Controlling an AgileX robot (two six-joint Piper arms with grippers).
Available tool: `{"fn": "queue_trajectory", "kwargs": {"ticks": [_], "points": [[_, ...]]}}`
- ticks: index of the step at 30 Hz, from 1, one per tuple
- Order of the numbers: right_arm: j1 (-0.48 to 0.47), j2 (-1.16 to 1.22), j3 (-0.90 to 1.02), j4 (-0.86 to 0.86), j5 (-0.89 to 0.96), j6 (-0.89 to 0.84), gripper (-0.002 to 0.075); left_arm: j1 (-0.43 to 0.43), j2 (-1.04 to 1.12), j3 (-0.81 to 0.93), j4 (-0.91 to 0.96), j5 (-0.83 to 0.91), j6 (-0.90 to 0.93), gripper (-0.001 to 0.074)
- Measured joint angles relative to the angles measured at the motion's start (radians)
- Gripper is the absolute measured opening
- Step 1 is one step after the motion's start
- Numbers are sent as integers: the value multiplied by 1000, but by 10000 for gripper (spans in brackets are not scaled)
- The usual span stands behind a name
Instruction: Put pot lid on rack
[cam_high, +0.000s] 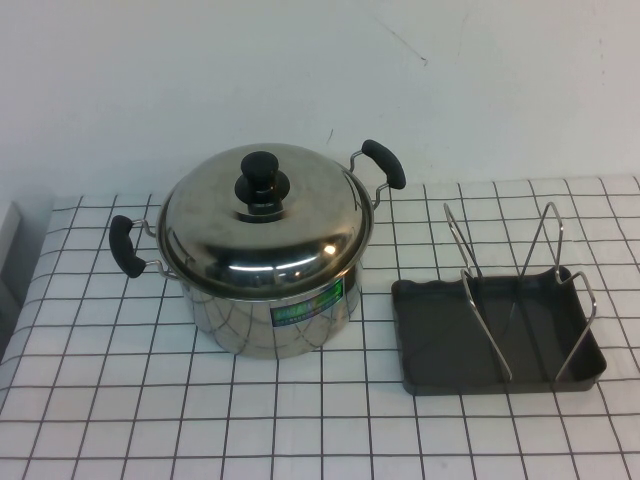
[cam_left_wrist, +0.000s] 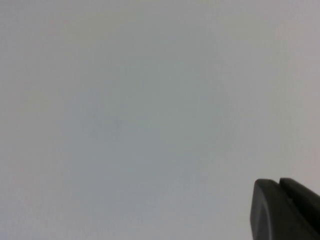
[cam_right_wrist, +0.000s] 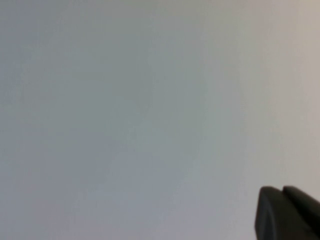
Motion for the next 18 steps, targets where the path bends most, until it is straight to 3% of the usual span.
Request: {"fn": "queue_trajectory", "kwargs": {"ticks": [5, 11, 18], "points": [[0, 0, -141, -33, 398, -39, -3, 0, 0, -141, -4, 326, 0, -3], [0, 69, -339, -86, 830, -103, -3, 0, 158, -460, 22, 762, 7, -3], [0, 218, -399, 10, 1086, -337, -3, 0, 512, -769, -127, 1032, 153, -3]]}}
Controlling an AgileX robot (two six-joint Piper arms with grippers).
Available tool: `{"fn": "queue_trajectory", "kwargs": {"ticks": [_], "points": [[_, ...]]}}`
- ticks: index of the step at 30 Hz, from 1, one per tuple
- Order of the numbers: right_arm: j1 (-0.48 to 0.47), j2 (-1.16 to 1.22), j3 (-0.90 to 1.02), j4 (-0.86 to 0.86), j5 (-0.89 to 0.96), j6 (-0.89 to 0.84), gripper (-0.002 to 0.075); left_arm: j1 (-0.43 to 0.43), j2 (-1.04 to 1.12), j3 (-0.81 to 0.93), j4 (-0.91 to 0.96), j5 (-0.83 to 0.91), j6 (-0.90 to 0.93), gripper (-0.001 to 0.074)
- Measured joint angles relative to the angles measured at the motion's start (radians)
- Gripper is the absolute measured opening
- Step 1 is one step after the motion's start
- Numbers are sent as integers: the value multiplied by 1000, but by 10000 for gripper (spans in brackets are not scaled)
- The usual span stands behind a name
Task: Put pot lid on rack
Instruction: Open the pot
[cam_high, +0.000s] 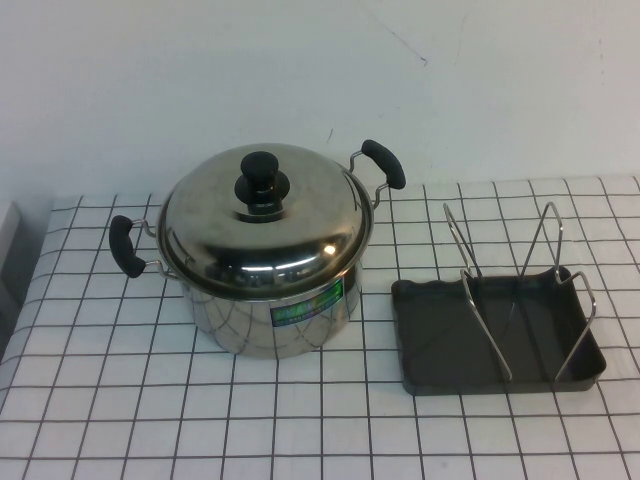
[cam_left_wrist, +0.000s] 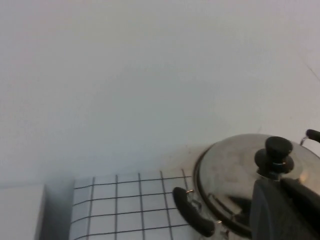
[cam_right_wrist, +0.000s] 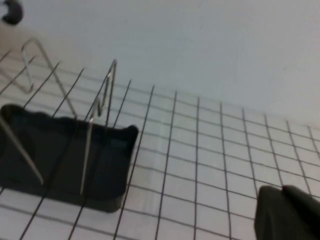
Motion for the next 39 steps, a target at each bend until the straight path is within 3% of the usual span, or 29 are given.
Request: {"fn": "queue_trajectory", "kwargs": {"ticks": [5, 8, 12, 15, 19, 23, 25, 27, 32, 34, 39], "points": [[0, 32, 0, 212, 42, -396, -3, 0, 261, -139, -342, -13, 304, -3], [0, 32, 2, 361, 42, -606, -3, 0, 397, -175, -688, -42, 646, -3], [0, 32, 46, 508, 24, -743, -3, -10, 567, -183, -1209, -66, 1203, -3], [0, 32, 69, 585, 6, -845, -3, -68, 647, -186, -1356, -141, 1519, -3], [0, 32, 69, 630, -9, -886, -3, -214, 743, -188, -1411, -239, 1700, -3], [0, 32, 69, 634, -10, -896, -3, -333, 830, -207, -1422, -328, 1752, 4], [0, 32, 69, 635, -11, -899, -3, -360, 873, -222, -1424, -358, 1728, 45], [0, 32, 69, 636, -11, -899, -3, -365, 909, -236, -1428, -365, 1694, 127], [0, 32, 83, 638, -27, -899, -3, -369, 984, -284, -1431, -376, 1563, 491], [0, 32, 89, 638, -38, -899, -3, -369, 1011, -305, -1431, -376, 1542, 602], [0, 32, 89, 640, -46, -899, -3, -369, 1075, -340, -1433, -378, 1516, 672]]}}
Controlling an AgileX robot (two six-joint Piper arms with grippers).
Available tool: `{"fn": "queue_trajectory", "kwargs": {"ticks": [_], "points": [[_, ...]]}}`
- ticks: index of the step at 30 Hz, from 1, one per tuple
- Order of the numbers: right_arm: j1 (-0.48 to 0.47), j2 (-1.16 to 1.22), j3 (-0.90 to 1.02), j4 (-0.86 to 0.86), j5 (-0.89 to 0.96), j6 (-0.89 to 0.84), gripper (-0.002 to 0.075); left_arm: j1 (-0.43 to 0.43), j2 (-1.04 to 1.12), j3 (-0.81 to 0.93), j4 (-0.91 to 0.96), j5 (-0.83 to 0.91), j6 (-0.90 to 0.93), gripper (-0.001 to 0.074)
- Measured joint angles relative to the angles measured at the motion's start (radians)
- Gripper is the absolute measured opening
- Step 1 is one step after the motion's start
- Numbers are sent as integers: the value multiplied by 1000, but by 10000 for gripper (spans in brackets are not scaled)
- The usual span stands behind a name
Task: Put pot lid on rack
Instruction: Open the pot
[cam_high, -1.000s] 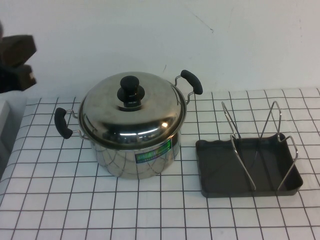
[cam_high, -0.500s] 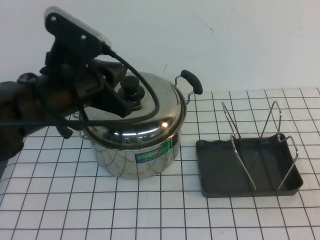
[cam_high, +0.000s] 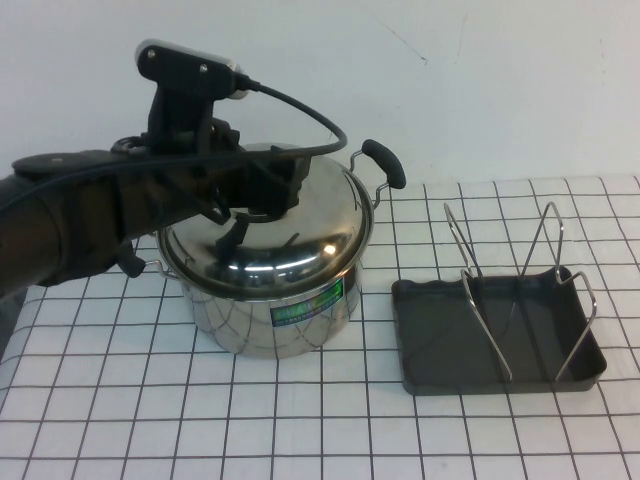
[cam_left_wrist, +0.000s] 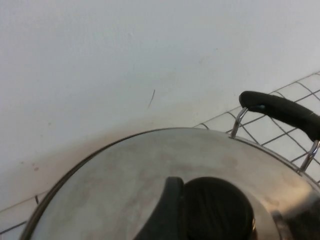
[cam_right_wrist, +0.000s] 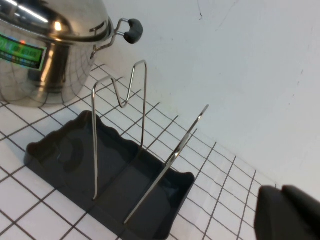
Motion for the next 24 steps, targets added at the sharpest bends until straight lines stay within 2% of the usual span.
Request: {"fn": "queue_trajectory", "kwargs": {"ticks": [4, 7, 9, 11, 13, 14, 24], "points": [[0, 0, 0, 0, -1, -2, -3, 0, 54, -4, 0, -5, 0, 680], [0, 0, 0, 0, -1, -4, -3, 0, 78, -6, 0, -15, 2, 648], [0, 0, 0, 0, -2, -4, -3, 0, 85, -6, -2, -25, 2, 585], [0, 0, 0, 0, -2, -4, -3, 0, 85, -6, -4, -32, 2, 488], [0, 0, 0, 0, -2, -5, -3, 0, 85, -6, -4, -31, 2, 354], [0, 0, 0, 0, -2, -5, -3, 0, 85, -6, -4, -29, 2, 328], [0, 0, 18, 2, -18, -8, -3, 0, 74, -6, -4, -24, 0, 335]]}}
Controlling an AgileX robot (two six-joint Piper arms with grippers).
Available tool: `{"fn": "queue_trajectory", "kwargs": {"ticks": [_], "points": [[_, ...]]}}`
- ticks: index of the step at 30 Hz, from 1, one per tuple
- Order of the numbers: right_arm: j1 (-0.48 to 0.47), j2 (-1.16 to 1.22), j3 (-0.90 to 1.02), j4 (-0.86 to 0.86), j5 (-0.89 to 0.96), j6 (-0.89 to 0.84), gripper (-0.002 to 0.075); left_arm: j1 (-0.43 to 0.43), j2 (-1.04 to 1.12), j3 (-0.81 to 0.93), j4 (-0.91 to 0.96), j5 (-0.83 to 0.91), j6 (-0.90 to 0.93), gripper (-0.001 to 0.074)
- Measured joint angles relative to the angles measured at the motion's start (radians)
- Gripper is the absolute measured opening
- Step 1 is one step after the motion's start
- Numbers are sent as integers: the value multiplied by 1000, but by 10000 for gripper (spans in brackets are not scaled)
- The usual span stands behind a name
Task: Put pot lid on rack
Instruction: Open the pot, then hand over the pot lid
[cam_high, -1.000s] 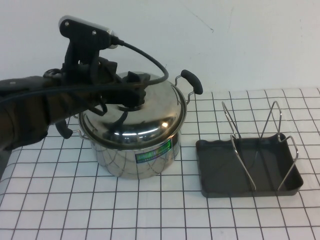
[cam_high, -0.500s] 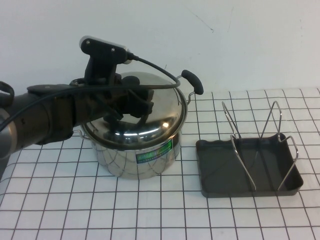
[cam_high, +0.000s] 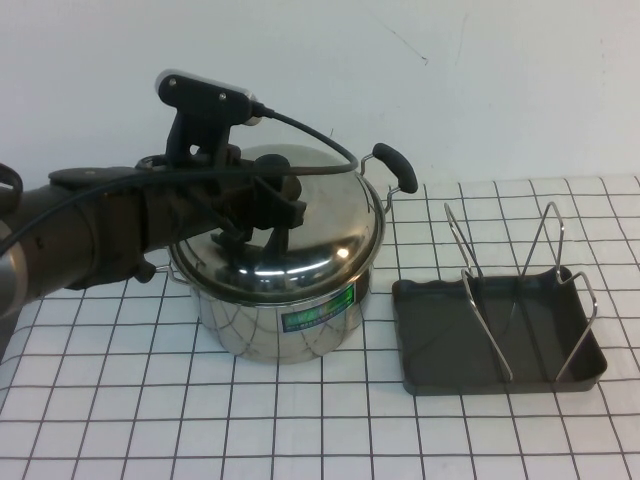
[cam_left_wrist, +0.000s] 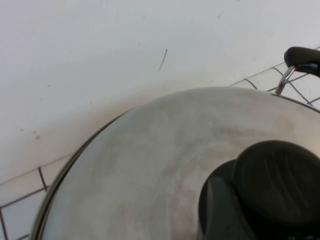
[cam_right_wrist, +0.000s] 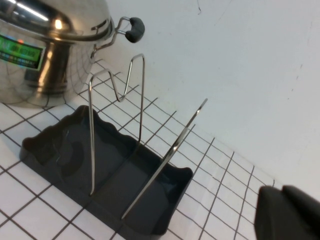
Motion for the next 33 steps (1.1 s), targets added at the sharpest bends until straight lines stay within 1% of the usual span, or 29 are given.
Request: {"fn": "queue_trajectory", "kwargs": {"ticks": [7, 11, 13, 17, 20, 22, 24, 26, 27, 29, 31, 33], "points": [[0, 0, 1, 6, -16, -6, -3, 0, -117, -17, 0, 7, 6, 335], [0, 0, 1, 68, -40, -8, -3, 0, -215, -36, 0, 18, 6, 335], [0, 0, -1, 173, -51, -10, -3, 0, -258, -42, 0, 59, -5, 335], [0, 0, -48, 546, -16, -13, -3, 0, -328, -53, 6, 239, -51, 335], [0, 0, -97, 799, 46, -40, -3, 0, -352, -65, 16, 412, -97, 335], [0, 0, -129, 886, 95, -48, -2, -1, -354, -69, 23, 515, -140, 335], [0, 0, -157, 917, 148, -17, 13, -12, -354, -69, 35, 575, -174, 335], [0, 0, -177, 929, 204, 15, 67, -27, -354, -69, 42, 589, -190, 335], [0, 0, -181, 933, 230, 36, 116, -38, -354, -69, 46, 589, -193, 335], [0, 0, -186, 934, 254, 108, 248, -62, -354, -69, 47, 593, -201, 335], [0, 0, -186, 934, 251, 252, 394, -89, -354, -70, 47, 595, -203, 335], [0, 0, -186, 934, 226, 430, 507, -115, -354, -70, 48, 595, -203, 335]]}}
